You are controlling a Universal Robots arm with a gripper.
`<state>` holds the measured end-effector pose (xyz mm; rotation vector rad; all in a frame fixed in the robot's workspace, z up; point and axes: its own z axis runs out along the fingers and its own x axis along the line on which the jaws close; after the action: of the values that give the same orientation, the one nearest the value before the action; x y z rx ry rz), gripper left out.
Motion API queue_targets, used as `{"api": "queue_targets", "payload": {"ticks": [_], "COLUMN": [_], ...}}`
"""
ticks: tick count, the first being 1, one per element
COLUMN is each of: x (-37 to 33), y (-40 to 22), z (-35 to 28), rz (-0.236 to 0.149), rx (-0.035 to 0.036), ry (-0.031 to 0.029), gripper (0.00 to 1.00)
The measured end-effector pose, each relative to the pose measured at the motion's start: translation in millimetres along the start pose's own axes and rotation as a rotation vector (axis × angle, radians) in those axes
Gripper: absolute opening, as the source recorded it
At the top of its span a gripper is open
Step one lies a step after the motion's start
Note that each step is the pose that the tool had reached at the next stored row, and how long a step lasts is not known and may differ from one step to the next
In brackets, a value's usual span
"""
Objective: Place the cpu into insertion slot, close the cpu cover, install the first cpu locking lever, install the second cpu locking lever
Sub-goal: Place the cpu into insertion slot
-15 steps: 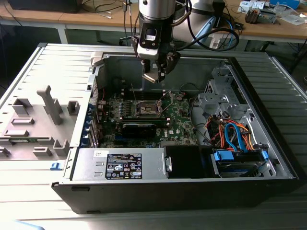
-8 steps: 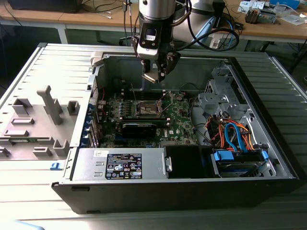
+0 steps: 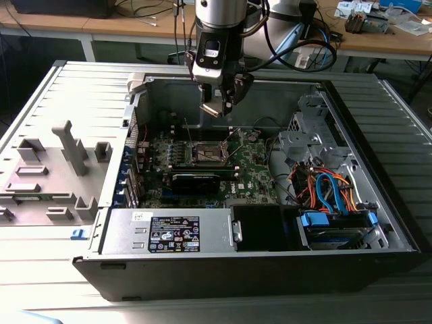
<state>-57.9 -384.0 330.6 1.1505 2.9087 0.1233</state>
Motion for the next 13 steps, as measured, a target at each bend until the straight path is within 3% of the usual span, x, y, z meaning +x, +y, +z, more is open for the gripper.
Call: {"api": "queue_targets", "payload": {"ticks": [13], "x": [0.0], "y": [0.0], "z": [0.0], "rz": [0.009], "rx": [-0.0002], "ry": [-0.0007], "gripper": [0.55]}}
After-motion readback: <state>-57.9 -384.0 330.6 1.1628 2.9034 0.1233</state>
